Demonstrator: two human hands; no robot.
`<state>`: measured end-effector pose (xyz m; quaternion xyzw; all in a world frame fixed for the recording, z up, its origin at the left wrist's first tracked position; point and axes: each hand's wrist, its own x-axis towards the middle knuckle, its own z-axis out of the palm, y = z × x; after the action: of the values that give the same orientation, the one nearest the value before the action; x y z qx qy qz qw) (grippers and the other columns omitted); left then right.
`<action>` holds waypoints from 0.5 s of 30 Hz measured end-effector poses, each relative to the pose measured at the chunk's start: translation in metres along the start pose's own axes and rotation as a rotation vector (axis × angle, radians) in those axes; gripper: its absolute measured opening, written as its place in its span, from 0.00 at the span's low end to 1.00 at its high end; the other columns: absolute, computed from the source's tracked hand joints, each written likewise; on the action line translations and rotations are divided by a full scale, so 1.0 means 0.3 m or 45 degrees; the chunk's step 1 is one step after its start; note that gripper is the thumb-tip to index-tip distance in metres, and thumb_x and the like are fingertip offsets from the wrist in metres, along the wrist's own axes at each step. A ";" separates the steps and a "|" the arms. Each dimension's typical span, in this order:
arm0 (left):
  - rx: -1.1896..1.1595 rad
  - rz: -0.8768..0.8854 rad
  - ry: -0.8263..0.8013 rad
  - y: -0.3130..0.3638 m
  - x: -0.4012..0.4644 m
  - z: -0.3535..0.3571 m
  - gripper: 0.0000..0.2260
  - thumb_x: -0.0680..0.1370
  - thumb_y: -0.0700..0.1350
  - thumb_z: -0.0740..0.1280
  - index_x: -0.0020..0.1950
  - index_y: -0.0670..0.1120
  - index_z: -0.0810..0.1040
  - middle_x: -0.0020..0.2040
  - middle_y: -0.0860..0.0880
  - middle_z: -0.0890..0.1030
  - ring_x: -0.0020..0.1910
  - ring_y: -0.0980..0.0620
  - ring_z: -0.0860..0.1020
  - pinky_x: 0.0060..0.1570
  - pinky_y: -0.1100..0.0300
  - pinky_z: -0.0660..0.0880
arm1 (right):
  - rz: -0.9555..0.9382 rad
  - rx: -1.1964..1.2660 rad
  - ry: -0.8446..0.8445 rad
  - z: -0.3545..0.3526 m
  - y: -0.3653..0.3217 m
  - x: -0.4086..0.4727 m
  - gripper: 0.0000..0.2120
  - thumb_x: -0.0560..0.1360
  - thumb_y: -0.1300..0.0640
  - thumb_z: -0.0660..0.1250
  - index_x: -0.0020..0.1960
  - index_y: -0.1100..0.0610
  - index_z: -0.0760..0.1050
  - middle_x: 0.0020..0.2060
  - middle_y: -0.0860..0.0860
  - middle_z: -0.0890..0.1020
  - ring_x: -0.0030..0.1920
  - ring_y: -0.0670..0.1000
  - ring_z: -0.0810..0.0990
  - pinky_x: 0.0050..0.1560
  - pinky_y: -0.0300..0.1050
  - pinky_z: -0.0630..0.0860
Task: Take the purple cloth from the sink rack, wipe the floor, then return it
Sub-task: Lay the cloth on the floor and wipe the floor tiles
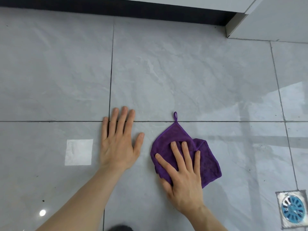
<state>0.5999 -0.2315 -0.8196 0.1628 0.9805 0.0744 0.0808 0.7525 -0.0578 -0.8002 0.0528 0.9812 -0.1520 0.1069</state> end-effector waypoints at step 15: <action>-0.412 0.264 -0.027 0.039 -0.025 -0.110 0.35 0.78 0.65 0.59 0.82 0.51 0.56 0.83 0.54 0.57 0.83 0.54 0.50 0.81 0.46 0.48 | 0.141 0.351 0.189 -0.103 0.092 -0.048 0.36 0.76 0.36 0.68 0.79 0.46 0.62 0.80 0.43 0.63 0.82 0.45 0.54 0.78 0.58 0.62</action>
<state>0.6045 -0.2270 -0.7844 0.2487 0.9328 0.2371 0.1083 0.7643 -0.0231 -0.7760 0.1320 0.9518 -0.2749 0.0341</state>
